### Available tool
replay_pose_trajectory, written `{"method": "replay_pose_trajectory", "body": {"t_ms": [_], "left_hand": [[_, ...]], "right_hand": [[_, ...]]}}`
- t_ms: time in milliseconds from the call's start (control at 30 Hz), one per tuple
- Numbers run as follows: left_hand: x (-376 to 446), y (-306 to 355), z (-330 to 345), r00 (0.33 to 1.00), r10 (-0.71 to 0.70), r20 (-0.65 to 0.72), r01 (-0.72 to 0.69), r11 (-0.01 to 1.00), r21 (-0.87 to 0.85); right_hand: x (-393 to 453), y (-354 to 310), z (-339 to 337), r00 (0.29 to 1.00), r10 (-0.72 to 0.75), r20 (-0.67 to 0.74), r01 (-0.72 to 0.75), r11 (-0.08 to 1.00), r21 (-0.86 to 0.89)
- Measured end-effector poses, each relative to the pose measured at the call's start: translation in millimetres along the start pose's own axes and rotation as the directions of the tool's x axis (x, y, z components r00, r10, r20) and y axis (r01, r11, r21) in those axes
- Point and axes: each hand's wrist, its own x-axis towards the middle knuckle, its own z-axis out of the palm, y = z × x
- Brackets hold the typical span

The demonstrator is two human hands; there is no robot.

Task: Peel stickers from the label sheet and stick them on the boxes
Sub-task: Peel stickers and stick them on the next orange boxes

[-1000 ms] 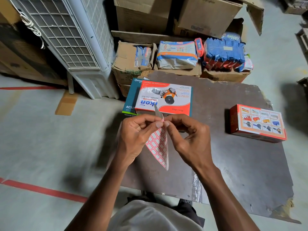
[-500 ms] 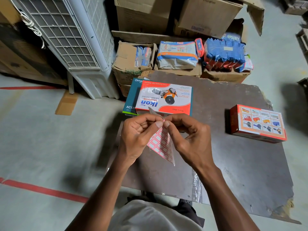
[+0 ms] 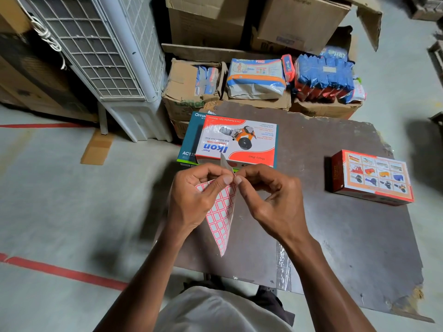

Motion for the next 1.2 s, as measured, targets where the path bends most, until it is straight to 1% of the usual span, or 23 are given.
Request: {"method": "replay_pose_trajectory", "body": {"t_ms": [233, 433, 600, 700, 833, 1000, 1200], "left_hand": [[0.0, 0.1, -1.0, 0.998, 0.026, 0.049, -0.029, 0.998, 0.060], [0.1, -1.2, 2.6, 0.995, -0.066, 0.068, 0.067, 0.998, -0.006], [-2.8, -0.5, 3.1, 0.992, -0.092, 0.082, 0.095, 0.995, -0.033], [-4.0, 0.4, 3.1, 0.991, -0.111, 0.068, 0.114, 0.992, -0.047], [-5.5, 1.5, 3.0, 0.991, -0.130, 0.046, 0.132, 0.989, -0.060], [-7.7, -1.5, 0.0, 0.982, -0.186, 0.022, 0.187, 0.979, -0.087], [-8.8, -13.2, -1.6, 0.960, -0.279, -0.005, 0.277, 0.955, -0.105]], "right_hand": [[1.1, -0.4, -3.9, 0.999, 0.032, -0.004, -0.032, 0.999, -0.011], [-1.1, 0.6, -0.3, 0.999, 0.045, -0.009, -0.045, 0.999, -0.001], [-2.6, 2.8, 2.5, 0.997, 0.070, -0.029, -0.070, 0.998, 0.010], [-3.4, 4.2, 4.2, 0.994, 0.103, -0.032, -0.103, 0.995, 0.018], [-3.7, 6.1, 7.5, 0.992, 0.111, -0.054, -0.109, 0.994, 0.032], [-5.8, 7.9, 11.3, 0.986, 0.140, -0.093, -0.136, 0.990, 0.048], [-6.4, 16.1, 14.2, 0.962, 0.239, -0.132, -0.219, 0.964, 0.149]]}}
